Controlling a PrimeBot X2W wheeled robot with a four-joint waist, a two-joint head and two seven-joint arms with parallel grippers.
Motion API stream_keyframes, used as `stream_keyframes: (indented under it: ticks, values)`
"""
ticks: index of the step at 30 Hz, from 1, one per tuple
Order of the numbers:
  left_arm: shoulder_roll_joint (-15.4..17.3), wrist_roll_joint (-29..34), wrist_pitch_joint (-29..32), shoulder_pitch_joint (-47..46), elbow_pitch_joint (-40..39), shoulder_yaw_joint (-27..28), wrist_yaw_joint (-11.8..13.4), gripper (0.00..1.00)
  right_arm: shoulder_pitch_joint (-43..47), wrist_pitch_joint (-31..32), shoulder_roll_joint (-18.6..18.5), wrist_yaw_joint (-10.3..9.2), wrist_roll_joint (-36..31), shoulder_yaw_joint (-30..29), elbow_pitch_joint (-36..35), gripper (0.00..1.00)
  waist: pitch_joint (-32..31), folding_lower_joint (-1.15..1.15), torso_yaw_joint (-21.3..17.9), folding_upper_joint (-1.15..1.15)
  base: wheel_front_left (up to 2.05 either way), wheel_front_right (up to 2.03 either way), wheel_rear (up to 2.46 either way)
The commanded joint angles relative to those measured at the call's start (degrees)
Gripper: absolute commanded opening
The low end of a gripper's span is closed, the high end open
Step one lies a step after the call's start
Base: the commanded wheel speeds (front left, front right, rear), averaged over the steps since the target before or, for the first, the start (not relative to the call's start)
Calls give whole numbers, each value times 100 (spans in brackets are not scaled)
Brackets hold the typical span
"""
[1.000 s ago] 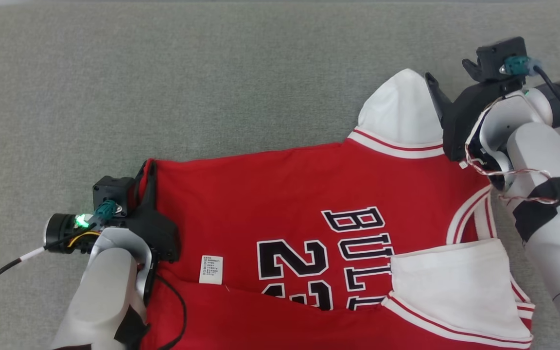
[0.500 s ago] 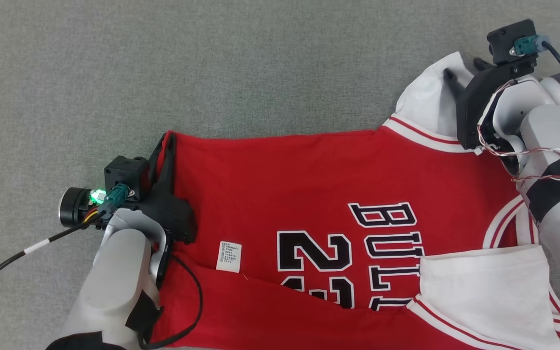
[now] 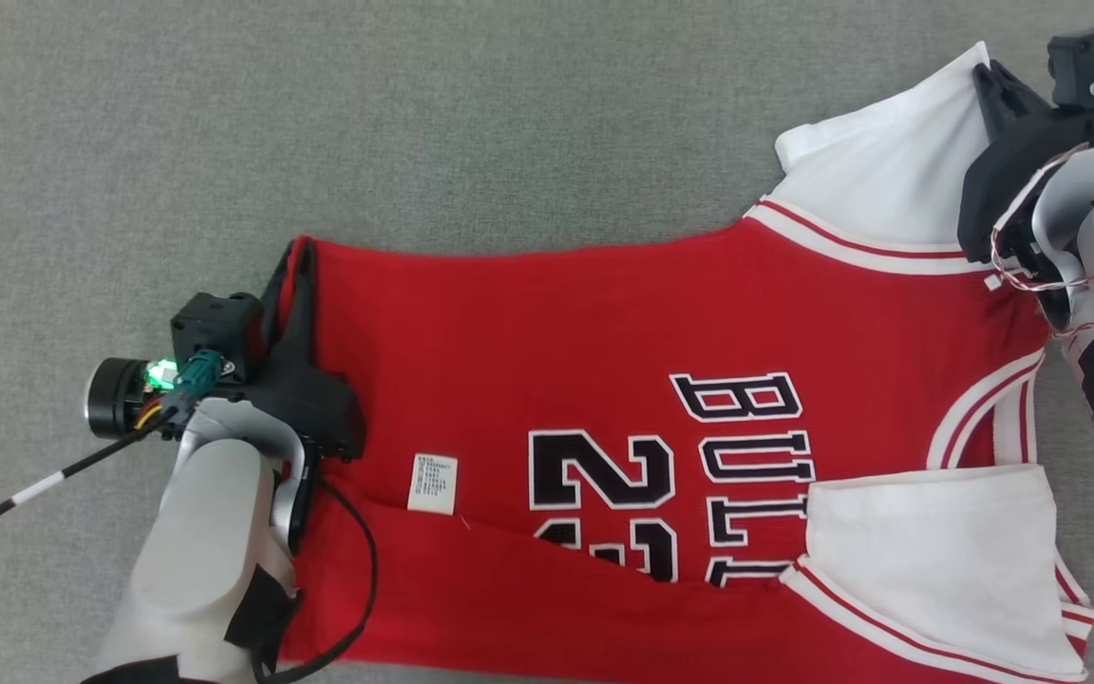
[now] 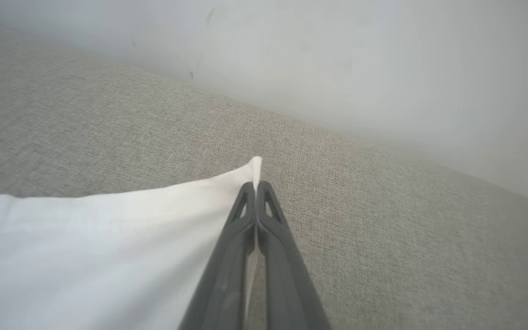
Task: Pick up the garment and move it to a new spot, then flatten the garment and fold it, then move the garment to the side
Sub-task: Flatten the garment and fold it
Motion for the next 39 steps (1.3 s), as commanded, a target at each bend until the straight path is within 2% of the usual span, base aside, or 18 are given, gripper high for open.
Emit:
stream_keyframes:
  ticks: [1, 7, 11, 16, 24, 30, 39]
  values:
    - [49, 11, -16, 72, -89, 51, 17, 0, -32, -133, 12, -18, -68, -63, 55, 0, -57, -1, -51, 0, 0, 0, 0]
    - [115, 93, -17, 365, -471, 134, -11, 0, 125, -991, 214, -18, -220, -437, 285, 0, -305, -1, -188, 0, 0, 0, 0]
    - [157, 121, -16, 638, -627, 173, -81, 0, 381, -1278, 374, -18, -214, -587, 163, 0, -578, -1, -310, 0, 0, 0, 0]
    - [259, 158, -16, 1009, -804, 272, -122, 0, 913, -1343, 459, -18, -178, -808, -598, 0, -919, -1, -501, 0, 0, 0, 0]
    - [354, 194, -16, 1587, -963, 388, -182, 0, 2443, -1345, 549, -18, -55, -1212, -2031, 0, -1368, -1, -738, 0, 0, 0, 0]
    - [343, 173, -16, 2033, -1021, 475, -194, 0, 3475, -1345, 743, -18, 152, -1325, -2492, 0, -1615, -1, -876, 0, 0, 0, 0]
    - [282, 163, -16, 2638, -987, 609, -200, 0, 4539, -1346, 1049, -18, 346, -1618, -2757, 0, -1953, -1, -990, 0, 0, 0, 0]
